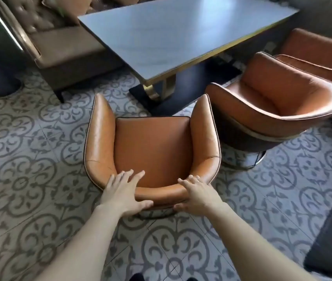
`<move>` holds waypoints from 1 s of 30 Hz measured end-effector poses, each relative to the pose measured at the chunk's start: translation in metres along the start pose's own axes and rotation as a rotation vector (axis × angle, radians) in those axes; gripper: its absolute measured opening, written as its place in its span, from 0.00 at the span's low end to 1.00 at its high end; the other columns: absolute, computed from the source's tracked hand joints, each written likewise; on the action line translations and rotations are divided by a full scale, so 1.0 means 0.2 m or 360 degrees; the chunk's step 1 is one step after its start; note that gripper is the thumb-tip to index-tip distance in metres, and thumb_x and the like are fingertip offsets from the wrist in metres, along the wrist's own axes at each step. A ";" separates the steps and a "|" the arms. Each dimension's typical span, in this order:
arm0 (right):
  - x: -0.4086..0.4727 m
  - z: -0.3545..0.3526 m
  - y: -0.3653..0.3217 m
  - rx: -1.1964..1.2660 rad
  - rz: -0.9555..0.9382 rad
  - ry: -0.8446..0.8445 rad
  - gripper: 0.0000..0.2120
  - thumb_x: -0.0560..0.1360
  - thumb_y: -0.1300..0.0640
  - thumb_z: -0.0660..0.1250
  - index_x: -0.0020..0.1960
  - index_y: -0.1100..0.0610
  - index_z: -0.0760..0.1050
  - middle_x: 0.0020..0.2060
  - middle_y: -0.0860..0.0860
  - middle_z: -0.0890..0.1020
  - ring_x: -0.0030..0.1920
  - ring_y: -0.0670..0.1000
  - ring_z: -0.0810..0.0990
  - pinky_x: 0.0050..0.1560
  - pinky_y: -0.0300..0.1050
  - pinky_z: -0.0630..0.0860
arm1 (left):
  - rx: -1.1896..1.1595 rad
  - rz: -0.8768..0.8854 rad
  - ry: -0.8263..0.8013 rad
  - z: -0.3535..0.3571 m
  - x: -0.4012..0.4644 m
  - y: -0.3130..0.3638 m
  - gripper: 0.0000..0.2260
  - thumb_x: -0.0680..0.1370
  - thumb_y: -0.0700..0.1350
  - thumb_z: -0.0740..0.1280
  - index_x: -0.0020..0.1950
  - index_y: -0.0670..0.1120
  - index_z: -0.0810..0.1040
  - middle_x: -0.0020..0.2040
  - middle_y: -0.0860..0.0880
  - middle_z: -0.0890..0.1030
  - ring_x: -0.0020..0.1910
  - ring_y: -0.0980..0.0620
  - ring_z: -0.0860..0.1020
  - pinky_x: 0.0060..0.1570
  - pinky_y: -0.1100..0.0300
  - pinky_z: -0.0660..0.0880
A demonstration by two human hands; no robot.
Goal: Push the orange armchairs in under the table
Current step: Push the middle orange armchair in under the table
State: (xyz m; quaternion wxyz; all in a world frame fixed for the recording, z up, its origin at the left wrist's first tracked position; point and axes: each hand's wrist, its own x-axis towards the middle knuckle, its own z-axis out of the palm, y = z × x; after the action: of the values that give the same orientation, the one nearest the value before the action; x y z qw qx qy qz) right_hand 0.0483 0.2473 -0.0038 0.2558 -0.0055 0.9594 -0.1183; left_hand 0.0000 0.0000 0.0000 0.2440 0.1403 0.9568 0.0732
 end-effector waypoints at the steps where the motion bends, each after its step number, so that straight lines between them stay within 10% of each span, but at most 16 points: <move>1: 0.00 0.03 0.00 0.0004 0.0015 -0.0030 0.44 0.72 0.35 0.73 0.81 0.45 0.56 0.77 0.54 0.63 0.78 0.58 0.59 0.73 0.63 0.64 | 0.0007 0.0011 -0.0062 0.03 0.00 0.00 0.45 0.68 0.75 0.62 0.78 0.62 0.46 0.80 0.50 0.52 0.78 0.47 0.50 0.77 0.46 0.44; 30: 0.19 0.17 0.12 -0.0064 -0.0049 0.0177 0.27 0.75 0.46 0.74 0.71 0.43 0.70 0.56 0.52 0.75 0.61 0.57 0.70 0.51 0.53 0.77 | -0.0010 0.0135 0.0224 0.25 0.13 -0.01 0.29 0.66 0.66 0.74 0.64 0.61 0.74 0.59 0.60 0.79 0.61 0.53 0.76 0.55 0.55 0.76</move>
State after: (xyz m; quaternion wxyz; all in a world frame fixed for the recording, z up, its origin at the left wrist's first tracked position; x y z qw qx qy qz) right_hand 0.0337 0.2604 -0.0564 0.2001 -0.0187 0.9742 -0.1030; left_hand 0.0024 0.0100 -0.0553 0.1732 0.1746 0.9645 0.0962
